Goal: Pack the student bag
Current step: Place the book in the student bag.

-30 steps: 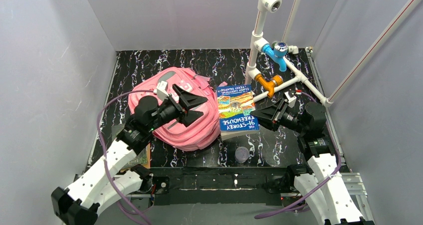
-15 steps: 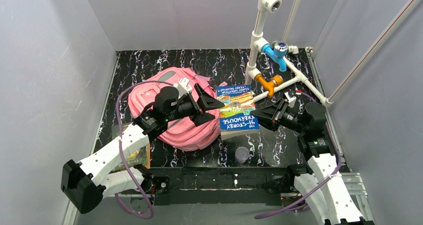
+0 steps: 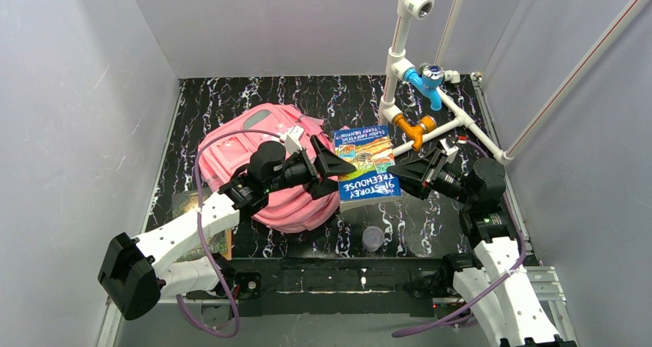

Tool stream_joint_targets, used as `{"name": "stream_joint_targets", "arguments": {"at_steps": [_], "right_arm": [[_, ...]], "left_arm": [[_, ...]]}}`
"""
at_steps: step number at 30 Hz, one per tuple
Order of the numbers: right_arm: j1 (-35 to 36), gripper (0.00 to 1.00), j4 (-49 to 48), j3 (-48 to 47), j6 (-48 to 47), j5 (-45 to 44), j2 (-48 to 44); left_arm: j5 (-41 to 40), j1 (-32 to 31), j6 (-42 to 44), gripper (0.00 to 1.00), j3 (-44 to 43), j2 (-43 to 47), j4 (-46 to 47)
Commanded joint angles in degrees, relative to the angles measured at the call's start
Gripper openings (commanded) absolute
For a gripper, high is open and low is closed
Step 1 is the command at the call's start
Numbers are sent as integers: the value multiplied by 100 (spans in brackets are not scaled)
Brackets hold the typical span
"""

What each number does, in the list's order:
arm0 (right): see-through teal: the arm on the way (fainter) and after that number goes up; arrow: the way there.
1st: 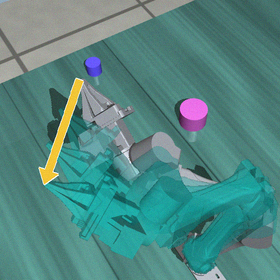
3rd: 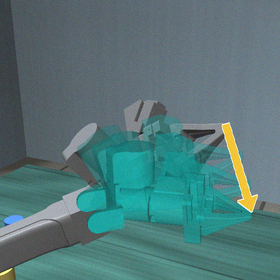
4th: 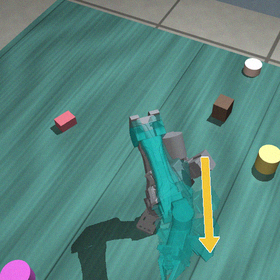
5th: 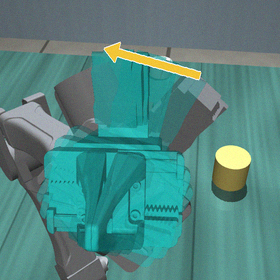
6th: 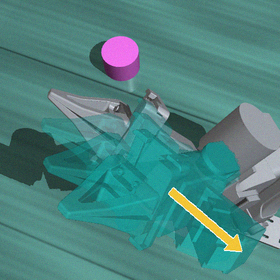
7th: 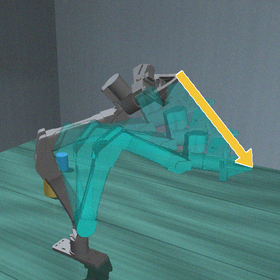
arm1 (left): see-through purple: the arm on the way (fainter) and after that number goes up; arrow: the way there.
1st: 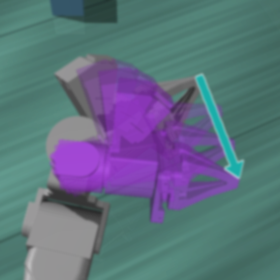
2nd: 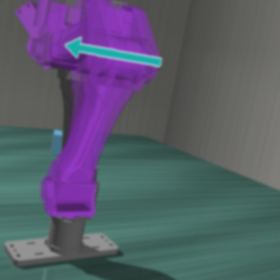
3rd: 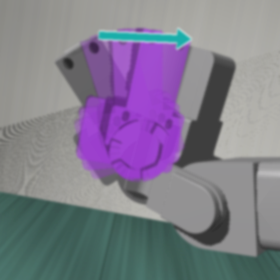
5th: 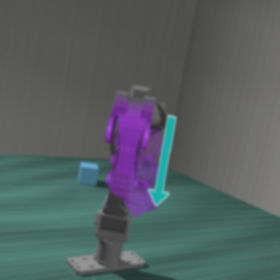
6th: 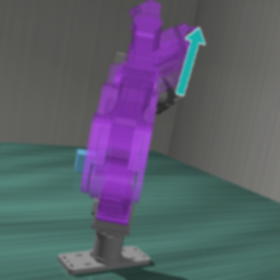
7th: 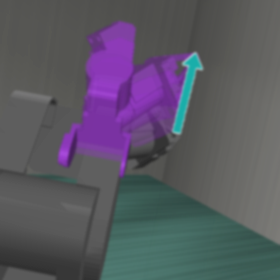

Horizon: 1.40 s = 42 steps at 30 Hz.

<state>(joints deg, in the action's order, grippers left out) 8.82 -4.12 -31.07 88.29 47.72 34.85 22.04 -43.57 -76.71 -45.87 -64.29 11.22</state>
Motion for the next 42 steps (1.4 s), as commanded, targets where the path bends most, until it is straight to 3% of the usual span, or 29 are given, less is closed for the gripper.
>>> {"name": "stream_joint_targets", "arguments": {"at_steps": [1,7,11,20,28,29,32,35,38,42], "right_arm": [[41,1,-799,-94,235,158,-129],[49,1,-973,-64,337,158,-94],[56,1,-977,8,329,172,-108],[93,1,-412,211,-107,204,-184],[251,1,-265,314,-485,108,65],[325,7,-249,294,-578,68,160],[739,45,-90,275,-858,-380,355],[1527,78,-634,588,-666,-1141,502],[2533,96,-1150,813,-539,-2198,703],[3711,98,-1956,1028,-406,-3688,949]], "left_arm": [[-114,-30,-142,98,137,123,135],[63,-54,-108,98,-24,-97,154],[127,-73,-234,94,-63,-104,661],[-164,-81,-612,53,287,88,1453],[-780,-82,-363,1,758,315,1463],[-932,-81,-256,0,820,407,1462],[-1475,-77,73,0,1040,761,1429],[-2200,-73,313,0,1334,1241,1281],[-2792,-75,322,0,1598,1572,1267],[-3524,-76,293,0,1835,1953,1277]]}}
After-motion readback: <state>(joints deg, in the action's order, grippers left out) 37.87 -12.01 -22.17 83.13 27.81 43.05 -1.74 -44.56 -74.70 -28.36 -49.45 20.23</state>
